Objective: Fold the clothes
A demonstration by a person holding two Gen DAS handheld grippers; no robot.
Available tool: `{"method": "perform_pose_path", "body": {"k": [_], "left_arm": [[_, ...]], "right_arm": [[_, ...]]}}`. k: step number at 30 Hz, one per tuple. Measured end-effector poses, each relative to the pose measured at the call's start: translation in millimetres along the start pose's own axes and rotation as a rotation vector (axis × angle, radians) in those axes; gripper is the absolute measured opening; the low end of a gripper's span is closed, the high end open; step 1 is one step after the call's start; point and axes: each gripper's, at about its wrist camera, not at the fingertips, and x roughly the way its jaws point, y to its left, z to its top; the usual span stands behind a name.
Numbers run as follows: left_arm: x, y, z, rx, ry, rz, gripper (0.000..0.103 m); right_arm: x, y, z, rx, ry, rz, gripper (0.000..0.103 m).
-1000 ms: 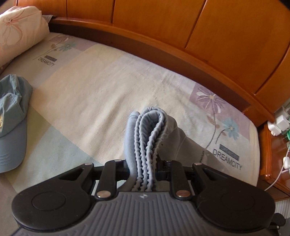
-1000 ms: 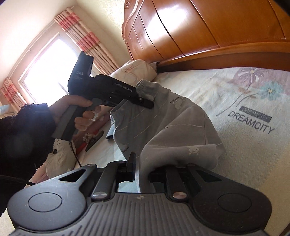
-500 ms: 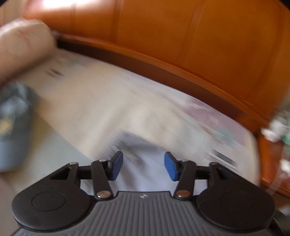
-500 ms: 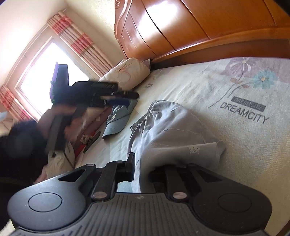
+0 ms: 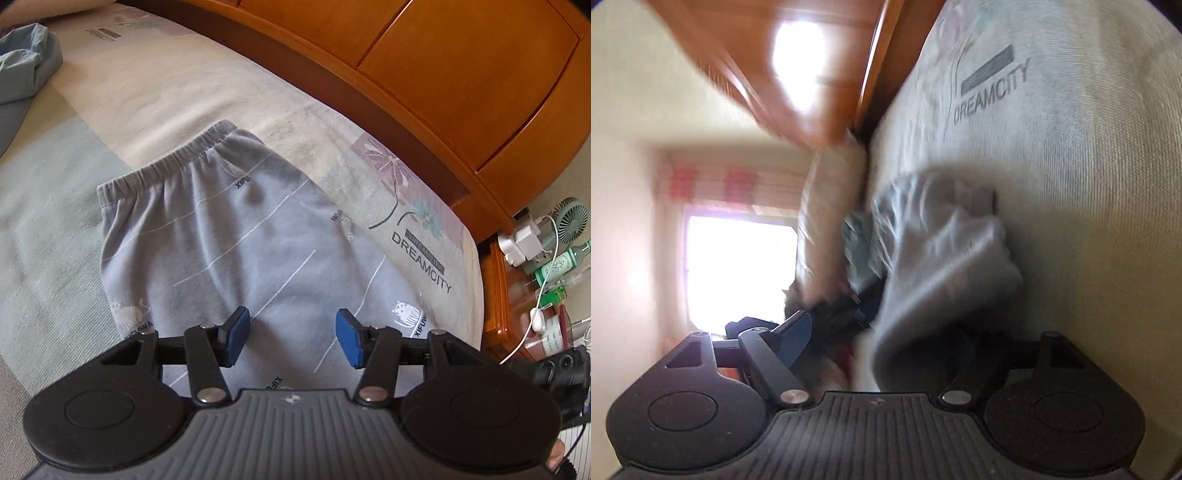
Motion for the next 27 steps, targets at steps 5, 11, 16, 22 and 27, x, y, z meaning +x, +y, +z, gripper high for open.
{"method": "perform_pose_path", "body": {"k": [5,11,16,22,27], "left_arm": [[2.5,-2.0,-1.1,-0.007,-0.001,0.004,0.052],[1.7,-3.3,-3.3,0.005,-0.009,0.005,0.054],[1.3,-2.1,-4.2,0.002,-0.018,-0.005,0.054],[0.1,-1.5,-1.0,-0.005,-0.008,-0.013,0.055],[-2.8,-3.1,-2.6,0.021,-0.001,-0.016,0.055]], "right_arm": [[2.4,-0.9,6.2,0.046,-0.155,-0.002,0.083],[-5.1,-3.9,9.4,0.042,-0.284,0.119,0.085],[-0.5,-1.7,6.8,-0.025,-0.254,0.105,0.074],[17.3,68.2,-8.0,-0.568,-0.179,-0.2,0.012],[13.0,64.2,-13.4,-0.79,-0.114,-0.413,0.014]]}}
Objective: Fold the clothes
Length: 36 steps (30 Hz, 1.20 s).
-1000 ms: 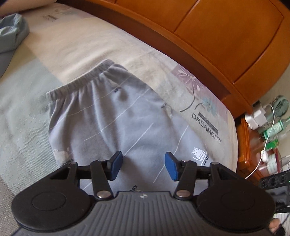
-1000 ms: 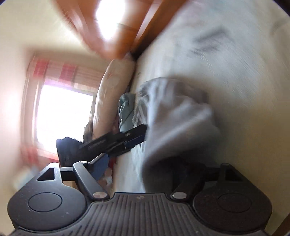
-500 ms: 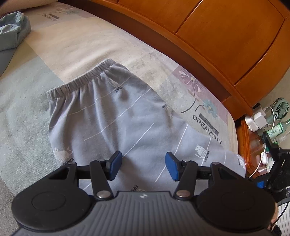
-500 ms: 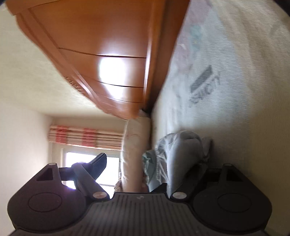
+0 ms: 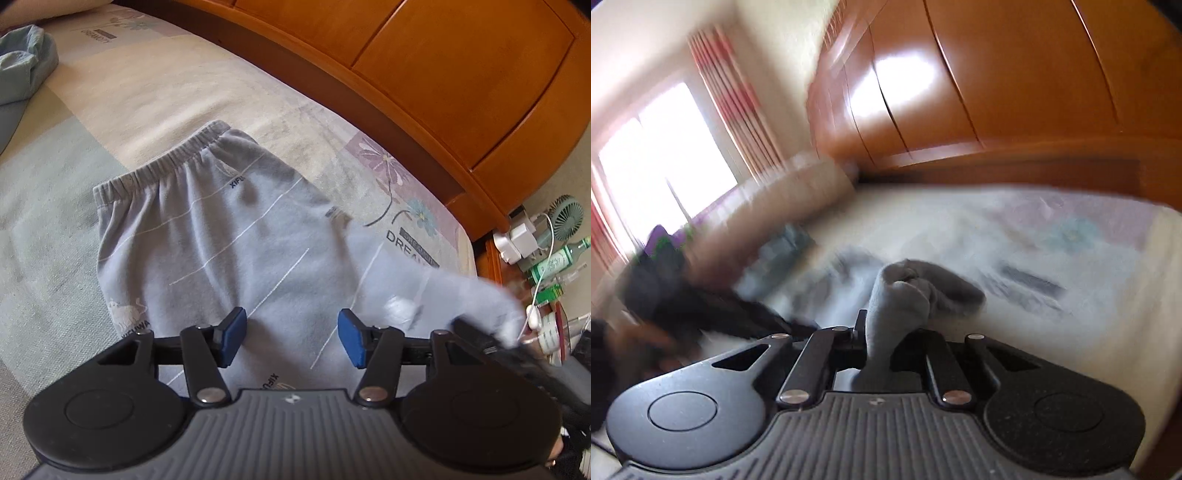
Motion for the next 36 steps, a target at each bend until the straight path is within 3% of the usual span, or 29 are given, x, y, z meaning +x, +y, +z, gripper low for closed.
{"method": "perform_pose_path", "body": {"k": [3,4,7,11,16,17,19,21,26,27,28,30,34,36], "left_arm": [[0.4,2.3,-1.7,-0.005,-0.004,-0.01,0.055],[0.7,3.1,-1.7,-0.01,-0.006,-0.014,0.055],[1.9,3.9,-1.2,-0.017,-0.007,-0.02,0.056],[3.3,2.5,-1.1,-0.012,-0.005,-0.024,0.06],[3.4,1.6,-3.1,-0.009,-0.011,-0.025,0.061],[3.1,1.6,-3.4,-0.009,-0.011,-0.025,0.061],[2.4,2.0,-3.6,-0.011,-0.01,-0.027,0.062],[0.9,1.5,-3.9,-0.014,-0.012,-0.027,0.062],[-5.7,-4.5,-4.9,-0.002,-0.024,-0.025,0.061],[-6.7,-5.9,-5.4,0.005,-0.023,-0.023,0.061],[-7.6,-7.2,-5.9,0.014,-0.02,-0.019,0.061],[-9.3,-9.6,-7.5,0.031,-0.023,-0.008,0.061],[-12.2,-18.9,-11.7,0.073,-0.028,-0.009,0.061],[-13.4,-24.8,-14.0,0.097,-0.029,-0.016,0.061]], "right_arm": [[0.7,-46.7,-15.8,0.221,0.121,0.038,0.026],[-1.0,-60.7,-18.9,0.319,0.128,0.072,0.035],[-13.5,-89.3,-22.4,0.585,0.08,0.214,0.044],[-7.2,-110.0,-16.6,0.751,0.067,0.254,0.046],[13.3,-116.5,1.1,0.774,0.06,0.235,0.045],[17.1,-117.1,4.4,0.763,0.064,0.236,0.043],[26.0,-112.9,8.9,0.709,0.084,0.2,0.02],[31.8,-106.0,10.3,0.62,0.095,0.137,0.012],[10.4,-80.7,29.0,0.341,0.017,0.006,0.012],[4.5,-77.5,32.5,0.288,0.006,-0.02,0.014],[2.2,-77.5,33.3,0.261,0.015,-0.074,0.024],[-2.4,-77.6,34.9,0.207,0.033,-0.181,0.024],[-31.5,-68.0,32.6,0.181,-0.006,-0.189,0.028],[-43.0,-42.5,26.1,0.081,-0.014,-0.126,0.031]]}}
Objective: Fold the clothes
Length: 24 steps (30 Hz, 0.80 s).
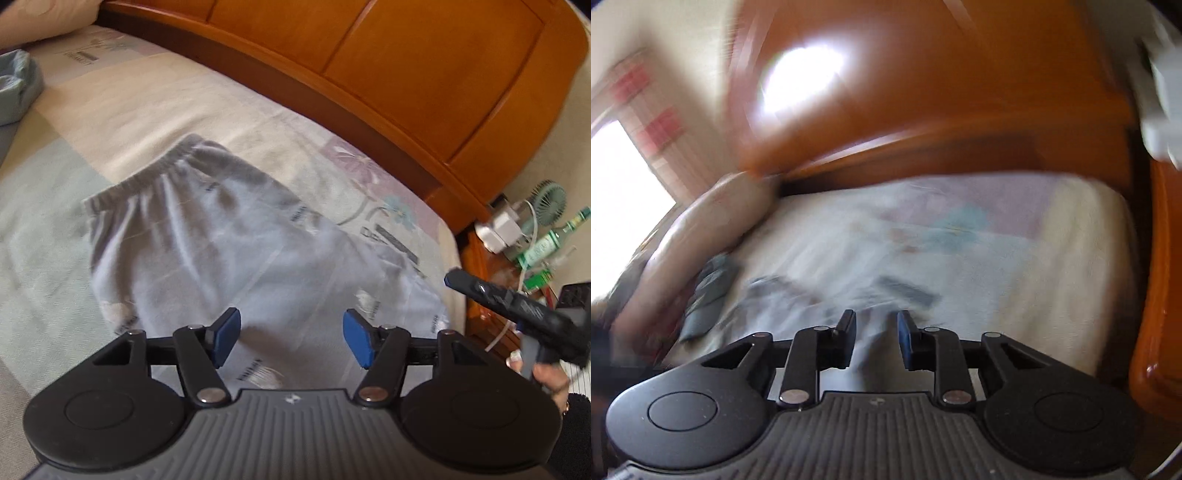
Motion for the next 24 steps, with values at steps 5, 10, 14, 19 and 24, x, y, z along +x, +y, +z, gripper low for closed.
{"method": "perform_pose_path", "body": {"k": [5,10,14,19,24], "left_arm": [[-2.1,-10.8,-2.0,0.048,0.002,0.008,0.061],[-17.2,-11.7,-16.6,0.061,0.008,0.023,0.062],[-31.0,-15.6,-31.5,0.108,0.01,0.043,0.063],[-34.1,-24.6,-41.4,0.138,0.015,0.017,0.065],[-41.9,-26.9,-43.6,0.125,0.005,0.024,0.065]], "right_arm": [[3.0,70.3,-41.6,-0.349,0.149,0.177,0.038],[4.2,96.9,-97.2,-0.707,0.249,0.063,0.039],[-19.2,100.4,-95.5,-0.666,0.292,0.078,0.047],[-13.6,87.9,-99.7,-0.361,0.363,0.209,0.065],[10.1,72.9,-95.1,-0.05,0.354,0.311,0.071]]}}
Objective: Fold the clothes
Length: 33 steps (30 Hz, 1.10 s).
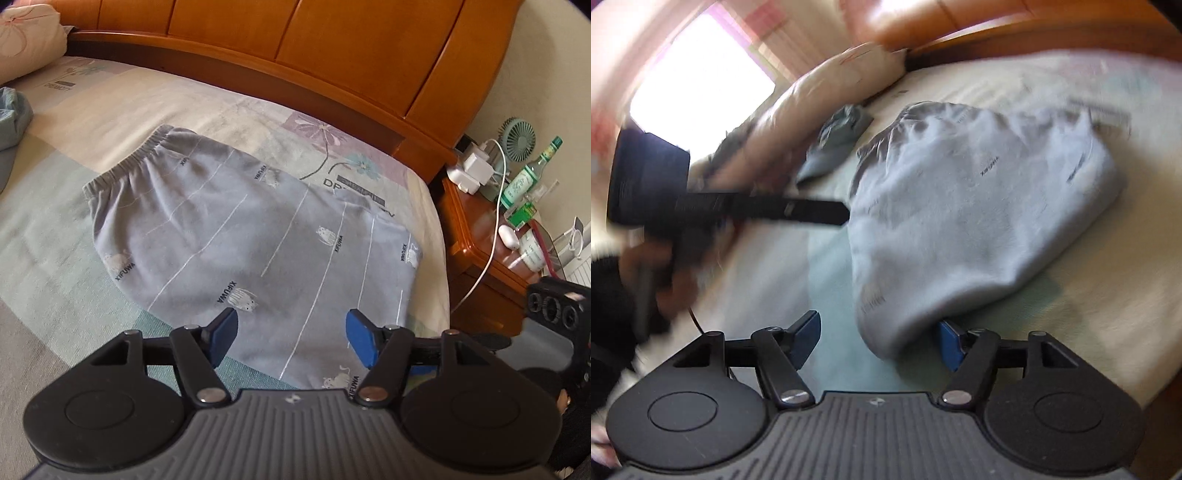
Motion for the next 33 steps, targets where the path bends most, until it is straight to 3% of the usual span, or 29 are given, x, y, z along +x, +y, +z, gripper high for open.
{"method": "perform_pose_path", "body": {"k": [2,5,6,9,13,15,17,18,19,22,24,27,29,33], "left_arm": [[-8.0,0.6,0.8,0.004,-0.011,0.002,0.065],[-17.2,3.7,2.1,0.013,-0.021,0.017,0.068],[-18.8,4.7,2.6,0.013,-0.026,0.023,0.068],[-18.2,6.4,4.8,0.008,-0.037,0.035,0.068],[-3.1,0.7,7.6,0.023,-0.027,0.041,0.068],[1.8,-1.8,7.0,0.031,-0.017,0.043,0.068],[5.8,-4.0,5.8,0.037,-0.007,0.044,0.068],[7.9,-5.2,5.2,0.041,-0.002,0.044,0.068],[8.2,-5.0,4.6,0.044,0.003,0.049,0.068],[7.6,-2.3,6.4,0.053,0.003,0.056,0.068],[10.4,-2.6,13.1,0.056,-0.011,0.062,0.068],[18.9,-6.4,29.0,0.072,-0.051,0.064,0.069],[30.4,-8.7,39.1,0.082,-0.07,0.059,0.069],[59.9,-1.8,41.1,0.042,-0.056,0.018,0.07]], "right_arm": [[-4.4,3.7,1.0,0.023,0.006,0.122,0.072],[-12.8,11.0,0.7,0.019,0.083,0.269,0.071],[-16.5,12.2,-0.5,0.008,0.081,0.264,0.072],[-28.0,18.1,11.9,-0.092,0.021,0.111,0.072],[-31.0,19.0,33.2,-0.341,-0.121,-0.237,0.072],[-22.6,11.0,36.5,-0.453,-0.149,-0.339,0.072],[-14.9,-10.4,38.1,-0.442,-0.103,-0.389,0.069],[-11.1,-21.0,38.9,-0.437,-0.08,-0.414,0.057],[-17.9,-23.5,38.2,-0.447,-0.093,-0.396,0.057],[-27.9,-15.3,45.7,-0.406,-0.086,-0.396,0.058],[-27.0,-4.7,49.7,-0.453,-0.137,-0.394,0.062],[-11.9,-5.7,60.2,-0.471,-0.133,-0.413,0.064],[1.5,-19.2,59.4,-0.444,-0.071,-0.479,0.064],[-1.7,-25.2,47.6,-0.453,-0.109,-0.464,0.067]]}}
